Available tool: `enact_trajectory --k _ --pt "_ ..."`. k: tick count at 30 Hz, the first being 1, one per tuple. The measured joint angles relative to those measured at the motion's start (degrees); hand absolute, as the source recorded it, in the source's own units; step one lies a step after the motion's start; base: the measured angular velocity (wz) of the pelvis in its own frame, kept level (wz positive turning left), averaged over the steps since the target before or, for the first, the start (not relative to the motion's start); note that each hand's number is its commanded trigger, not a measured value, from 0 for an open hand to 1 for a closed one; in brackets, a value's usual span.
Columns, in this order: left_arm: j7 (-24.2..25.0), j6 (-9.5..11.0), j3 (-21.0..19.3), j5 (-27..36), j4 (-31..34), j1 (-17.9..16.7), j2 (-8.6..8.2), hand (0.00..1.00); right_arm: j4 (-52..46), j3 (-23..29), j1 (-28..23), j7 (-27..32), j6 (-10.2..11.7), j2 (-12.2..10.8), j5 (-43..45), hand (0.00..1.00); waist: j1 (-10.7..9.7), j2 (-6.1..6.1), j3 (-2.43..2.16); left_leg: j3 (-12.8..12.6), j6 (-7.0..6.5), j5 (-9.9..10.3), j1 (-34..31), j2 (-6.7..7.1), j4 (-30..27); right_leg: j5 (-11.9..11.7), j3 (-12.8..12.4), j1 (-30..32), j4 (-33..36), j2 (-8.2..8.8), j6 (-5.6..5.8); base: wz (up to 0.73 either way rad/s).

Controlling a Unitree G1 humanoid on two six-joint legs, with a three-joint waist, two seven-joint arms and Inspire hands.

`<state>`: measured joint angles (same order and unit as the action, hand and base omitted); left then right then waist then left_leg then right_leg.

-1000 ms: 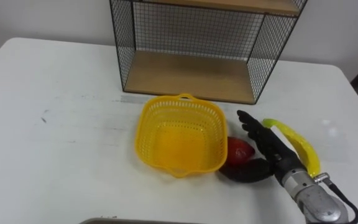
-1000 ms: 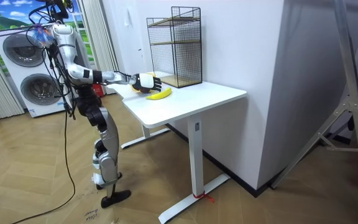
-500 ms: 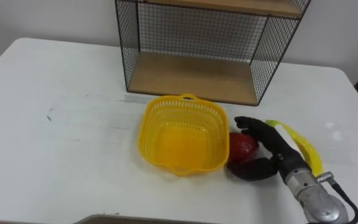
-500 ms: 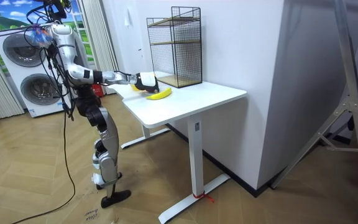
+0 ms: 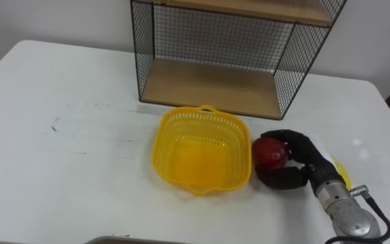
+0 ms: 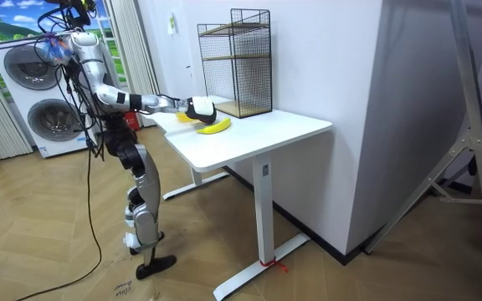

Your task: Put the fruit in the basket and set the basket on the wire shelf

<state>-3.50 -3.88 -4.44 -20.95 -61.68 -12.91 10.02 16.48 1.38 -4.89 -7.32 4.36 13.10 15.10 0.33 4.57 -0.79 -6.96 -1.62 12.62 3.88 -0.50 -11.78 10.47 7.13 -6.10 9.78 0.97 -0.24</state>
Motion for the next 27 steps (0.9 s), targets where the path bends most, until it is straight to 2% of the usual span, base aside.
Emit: enact_trajectory --k 6,12,14,19,22,27 --pt "0.00 -0.49 0.02 0.00 0.02 -0.12 -0.13 0.00 0.24 0.11 0.49 0.84 0.05 -0.15 -0.41 1.00 -0.05 -0.21 0.10 0.25 -0.02 0.02 -0.18 0.01 -0.19 -0.04 0.24 0.02 0.00 0.05 0.06 0.02" --pt "-0.01 -0.78 0.01 0.01 0.29 -0.15 -0.15 0.00 0.46 1.44 0.28 0.95 -0.08 -0.50 -4.47 1.00 -0.25 -0.42 0.17 0.29 -0.02 0.01 -0.14 0.21 -0.02 -0.04 0.23 -0.13 -0.09 0.02 0.06 0.00" --pt "-0.01 -0.80 -0.01 0.01 0.30 -0.66 -0.21 0.00 0.62 2.35 -0.26 1.43 -0.02 -1.40 -6.71 1.00 -0.24 -0.45 0.21 0.26 -0.02 0.01 0.19 0.27 -0.03 -0.04 0.18 -0.47 -0.11 0.02 0.06 0.00" --pt "-0.02 -0.81 -0.64 0.00 0.87 -1.81 -0.38 0.00 0.55 2.83 -0.66 2.46 -0.11 -1.70 -11.04 1.00 -0.44 -0.59 0.34 0.22 -0.06 0.05 0.65 0.18 0.19 -0.03 0.13 -0.56 -0.14 0.03 0.07 0.00" --pt "-0.02 -0.81 -1.61 0.04 1.13 -2.76 -0.45 0.00 0.51 3.07 -0.57 2.97 -0.25 -1.70 -12.85 1.00 -1.37 -0.68 0.38 0.31 -0.09 0.06 0.63 0.25 0.11 -0.03 -0.01 -0.78 -0.14 0.06 0.07 0.01" --pt "-0.02 -1.15 -2.25 0.06 0.58 -3.42 -1.15 0.00 0.48 7.39 -0.67 7.09 -1.78 -1.68 -13.62 1.00 -2.05 -1.36 0.76 -0.21 -0.13 0.05 0.71 0.28 0.17 -0.07 -0.70 -0.75 -0.13 0.09 0.13 -0.06"
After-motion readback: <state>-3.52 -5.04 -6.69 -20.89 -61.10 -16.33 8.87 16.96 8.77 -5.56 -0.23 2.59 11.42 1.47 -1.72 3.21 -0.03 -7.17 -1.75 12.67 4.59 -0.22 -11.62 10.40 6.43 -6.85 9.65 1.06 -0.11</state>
